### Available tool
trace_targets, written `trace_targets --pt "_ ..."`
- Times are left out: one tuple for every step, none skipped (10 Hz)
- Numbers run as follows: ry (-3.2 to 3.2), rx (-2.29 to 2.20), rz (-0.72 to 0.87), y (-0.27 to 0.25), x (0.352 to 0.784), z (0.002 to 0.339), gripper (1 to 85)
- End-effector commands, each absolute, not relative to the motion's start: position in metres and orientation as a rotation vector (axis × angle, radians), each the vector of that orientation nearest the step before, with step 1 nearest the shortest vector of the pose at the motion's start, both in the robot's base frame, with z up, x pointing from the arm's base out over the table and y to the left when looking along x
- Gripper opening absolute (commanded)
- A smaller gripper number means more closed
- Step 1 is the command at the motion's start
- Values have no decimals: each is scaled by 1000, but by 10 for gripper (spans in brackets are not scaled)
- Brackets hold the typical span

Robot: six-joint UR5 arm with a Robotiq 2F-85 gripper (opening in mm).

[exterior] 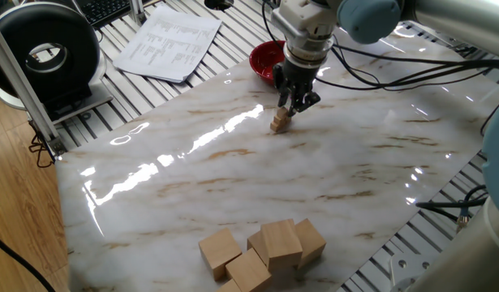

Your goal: Stack the blocks into a pyramid shape

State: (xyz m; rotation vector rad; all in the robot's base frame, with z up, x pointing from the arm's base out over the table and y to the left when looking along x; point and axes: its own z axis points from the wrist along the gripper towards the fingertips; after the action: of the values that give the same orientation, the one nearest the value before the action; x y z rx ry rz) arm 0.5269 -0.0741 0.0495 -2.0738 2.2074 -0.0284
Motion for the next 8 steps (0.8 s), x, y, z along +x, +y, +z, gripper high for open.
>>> trace_targets --pt "2210 -2074 -20 -75 526 51 433" --pt "2215 -2086 -18 -77 523 51 463" --pt "2210 -2102 -17 -78 521 51 513" --pt "2217 -2119 -25 -83 517 53 563" --pt "2223 -2126 -47 -87 516 56 587" --pt "2234 -2146 -97 -95 517 60 593" --pt "2229 -2178 -147 -102 521 64 593" --pt "2249 -2187 -183 -105 525 71 593"
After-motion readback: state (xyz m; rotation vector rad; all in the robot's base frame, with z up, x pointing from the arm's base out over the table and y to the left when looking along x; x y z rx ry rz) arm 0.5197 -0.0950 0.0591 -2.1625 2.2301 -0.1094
